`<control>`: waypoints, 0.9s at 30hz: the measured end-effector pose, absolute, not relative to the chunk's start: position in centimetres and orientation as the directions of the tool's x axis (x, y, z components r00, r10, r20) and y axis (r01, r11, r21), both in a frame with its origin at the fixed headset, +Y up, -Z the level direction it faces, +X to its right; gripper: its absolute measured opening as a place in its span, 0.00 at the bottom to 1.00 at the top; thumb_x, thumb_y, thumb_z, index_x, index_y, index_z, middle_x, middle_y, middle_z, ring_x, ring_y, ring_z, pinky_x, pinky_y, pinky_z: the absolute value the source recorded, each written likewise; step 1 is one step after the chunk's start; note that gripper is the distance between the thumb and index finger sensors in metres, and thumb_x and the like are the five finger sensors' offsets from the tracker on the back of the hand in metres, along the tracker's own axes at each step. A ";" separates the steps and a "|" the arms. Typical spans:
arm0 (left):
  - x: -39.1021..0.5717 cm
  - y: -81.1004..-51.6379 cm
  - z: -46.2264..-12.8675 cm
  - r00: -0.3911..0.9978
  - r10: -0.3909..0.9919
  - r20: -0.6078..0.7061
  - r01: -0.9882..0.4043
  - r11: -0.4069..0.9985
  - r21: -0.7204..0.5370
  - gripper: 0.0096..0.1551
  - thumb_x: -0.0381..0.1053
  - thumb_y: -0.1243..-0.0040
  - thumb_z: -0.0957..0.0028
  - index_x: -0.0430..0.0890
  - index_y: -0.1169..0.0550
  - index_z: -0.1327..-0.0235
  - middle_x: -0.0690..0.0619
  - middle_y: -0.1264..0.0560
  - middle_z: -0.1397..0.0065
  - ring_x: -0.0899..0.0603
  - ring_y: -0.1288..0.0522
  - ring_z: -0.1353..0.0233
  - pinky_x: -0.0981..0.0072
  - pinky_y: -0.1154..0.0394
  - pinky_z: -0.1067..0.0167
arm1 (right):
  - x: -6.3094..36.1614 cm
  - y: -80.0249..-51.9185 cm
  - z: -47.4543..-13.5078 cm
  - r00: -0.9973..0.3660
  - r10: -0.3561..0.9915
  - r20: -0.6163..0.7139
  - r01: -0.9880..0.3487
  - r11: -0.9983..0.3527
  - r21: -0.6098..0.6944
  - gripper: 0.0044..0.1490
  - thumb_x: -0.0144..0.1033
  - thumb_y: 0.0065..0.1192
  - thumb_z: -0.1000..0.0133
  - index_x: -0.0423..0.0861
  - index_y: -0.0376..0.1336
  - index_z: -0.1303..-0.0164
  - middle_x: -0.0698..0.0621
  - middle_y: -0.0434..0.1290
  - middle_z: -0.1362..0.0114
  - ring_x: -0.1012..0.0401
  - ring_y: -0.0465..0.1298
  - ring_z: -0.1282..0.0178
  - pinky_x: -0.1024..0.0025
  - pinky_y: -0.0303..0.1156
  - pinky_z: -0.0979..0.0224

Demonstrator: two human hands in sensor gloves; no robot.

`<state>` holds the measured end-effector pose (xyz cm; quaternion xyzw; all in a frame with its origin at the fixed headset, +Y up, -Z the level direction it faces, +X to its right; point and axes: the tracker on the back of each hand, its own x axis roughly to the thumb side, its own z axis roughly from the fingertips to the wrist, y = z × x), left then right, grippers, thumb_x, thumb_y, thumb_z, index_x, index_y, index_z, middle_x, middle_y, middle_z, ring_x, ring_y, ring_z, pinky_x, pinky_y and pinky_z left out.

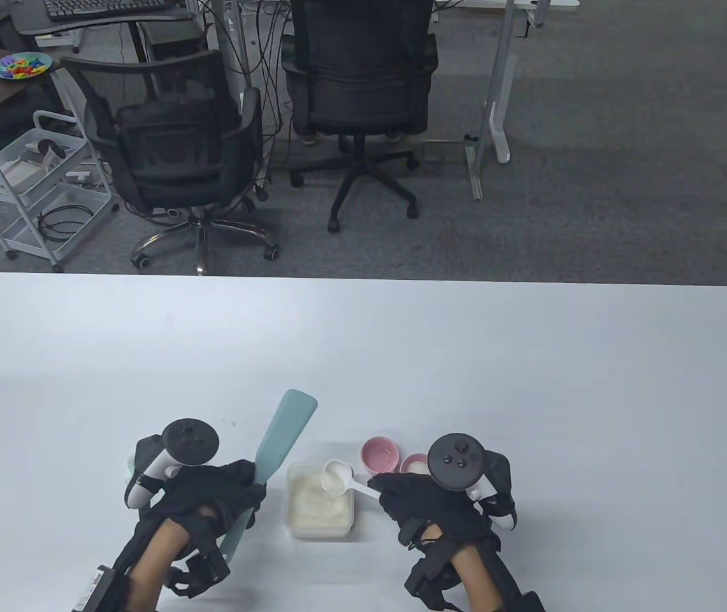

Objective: Scoop white sugar with coffee spoon and level it off using dessert spatula

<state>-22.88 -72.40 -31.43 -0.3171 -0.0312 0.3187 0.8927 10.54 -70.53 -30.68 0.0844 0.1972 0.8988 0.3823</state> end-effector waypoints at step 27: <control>-19.7 -72.5 -30.2 0.909 0.411 0.069 -0.248 0.667 -0.703 0.27 0.61 0.36 0.48 0.58 0.21 0.35 0.56 0.18 0.33 0.49 0.10 0.41 0.60 0.13 0.43 | 10.9 -70.7 -30.8 -0.626 0.779 -0.028 -0.700 -0.547 0.459 0.30 0.35 0.64 0.42 0.39 0.68 0.29 0.43 0.79 0.45 0.54 0.77 0.57 0.44 0.68 0.33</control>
